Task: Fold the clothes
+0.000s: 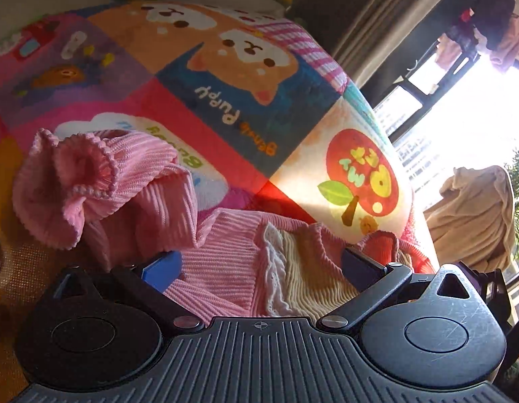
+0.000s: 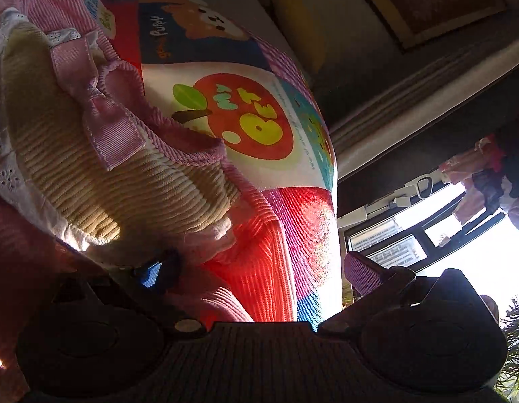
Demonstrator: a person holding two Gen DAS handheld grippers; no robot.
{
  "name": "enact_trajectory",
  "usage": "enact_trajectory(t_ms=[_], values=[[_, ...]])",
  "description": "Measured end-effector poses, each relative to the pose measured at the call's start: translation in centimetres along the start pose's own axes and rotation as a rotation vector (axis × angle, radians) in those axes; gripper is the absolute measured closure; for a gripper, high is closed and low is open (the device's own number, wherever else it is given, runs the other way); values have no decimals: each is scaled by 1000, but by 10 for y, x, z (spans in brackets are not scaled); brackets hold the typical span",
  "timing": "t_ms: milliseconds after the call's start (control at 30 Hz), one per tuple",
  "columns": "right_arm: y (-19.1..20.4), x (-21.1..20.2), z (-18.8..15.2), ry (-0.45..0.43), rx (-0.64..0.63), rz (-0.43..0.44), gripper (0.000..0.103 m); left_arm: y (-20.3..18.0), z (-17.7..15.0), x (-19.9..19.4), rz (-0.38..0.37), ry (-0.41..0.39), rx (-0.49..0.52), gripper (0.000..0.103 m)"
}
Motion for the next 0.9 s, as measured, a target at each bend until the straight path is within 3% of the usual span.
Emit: enact_trajectory(t_ms=[100,167,267,367,467,600,767,900], values=[[-24,-12,6,-14,116,-10,0,-2,2,-32,69,-44,89,0],[-58,-44,2,-63,248,-18,0,-6,1,-54,113,-72,159,0],[-93,-96,-18,-93,394,80,0,-46,-27,-101,142,-94,426,0],[-100,-136,-48,-44,492,242,0,-80,-71,-130,99,-41,608,0],[-84,-165,-76,-3,512,350,0,-107,-125,-139,52,95,765,0],[-55,-193,-90,-18,481,410,0,-117,-176,-139,225,178,1015,0],[-30,-215,-80,-61,484,484,0,-101,-190,-149,415,202,1103,0],[-10,-221,-72,-53,502,539,0,-83,-178,-146,598,167,1126,0]])
Point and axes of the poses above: each gripper's, at about its wrist camera, not at the fingertips, and x roughly the way its jaws point, y to its left, z to its top, the point moved 6 cm from there along x, roughly the way its jaws point, and after that the axes turned 8 degrees about x, right-handed, at the moved point
